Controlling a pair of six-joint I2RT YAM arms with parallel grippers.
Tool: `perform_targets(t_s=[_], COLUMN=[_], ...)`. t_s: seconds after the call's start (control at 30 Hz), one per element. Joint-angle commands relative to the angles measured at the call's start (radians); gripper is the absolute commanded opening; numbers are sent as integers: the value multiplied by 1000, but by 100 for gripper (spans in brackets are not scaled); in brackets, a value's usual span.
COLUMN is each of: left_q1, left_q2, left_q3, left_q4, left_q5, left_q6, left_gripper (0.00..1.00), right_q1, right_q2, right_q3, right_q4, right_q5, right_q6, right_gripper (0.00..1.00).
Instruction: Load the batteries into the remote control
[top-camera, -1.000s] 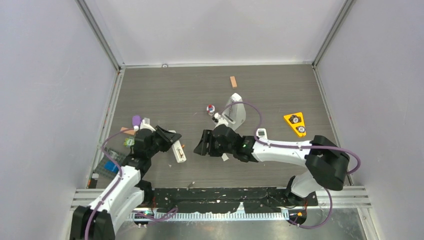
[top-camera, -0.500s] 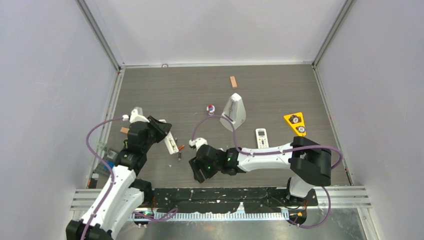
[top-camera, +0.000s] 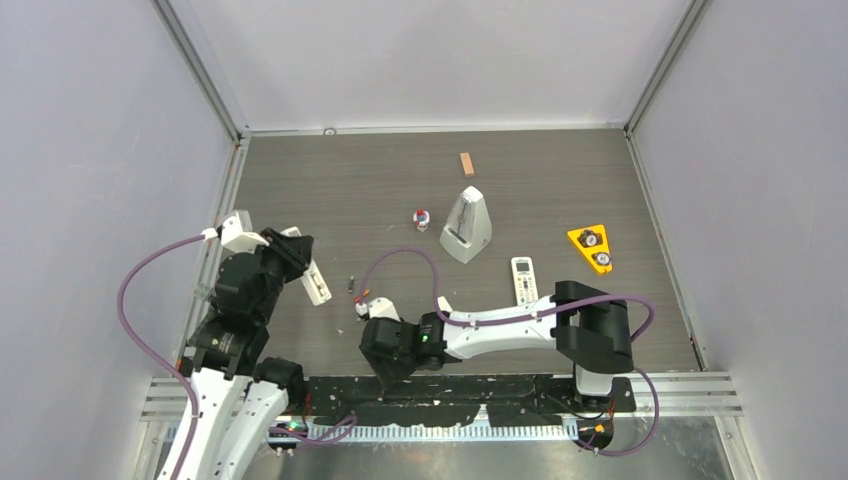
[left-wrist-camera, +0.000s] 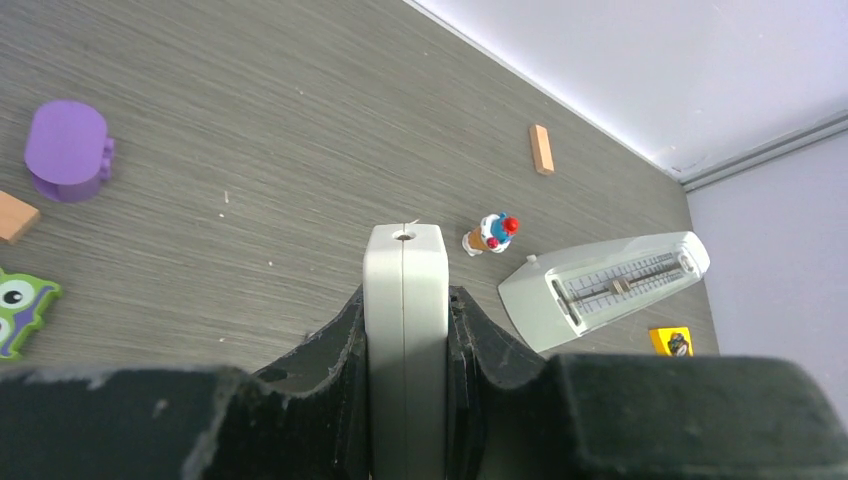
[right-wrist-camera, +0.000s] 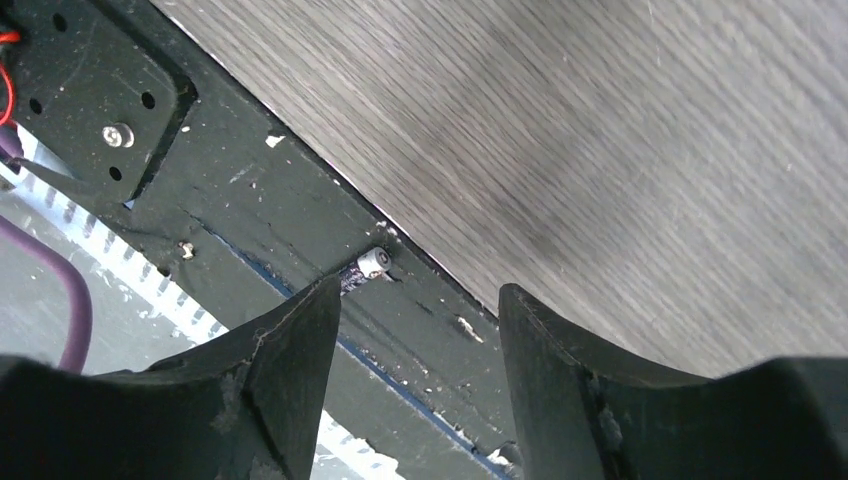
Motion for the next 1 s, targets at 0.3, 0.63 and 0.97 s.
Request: perform_targets(t_s=[0.3,0.63,0.97], left_q1=[-2,-2,-2], left_q2=[-74,-132,-169], left_q3=[40,-14,-12], left_q4=[-55,-76,-110], left_q5=[-30,-34,-48], left_q6=[107,119,127], left_gripper=[0,0,0], right_q1=[56,79,90], right_q2=[93,167,249], right_q3=[111,175,266], right_q4=[-73,-134,-282], right_q5=[-30,3,108], right_q6=[319,395,343], right_gripper=[53,42,35])
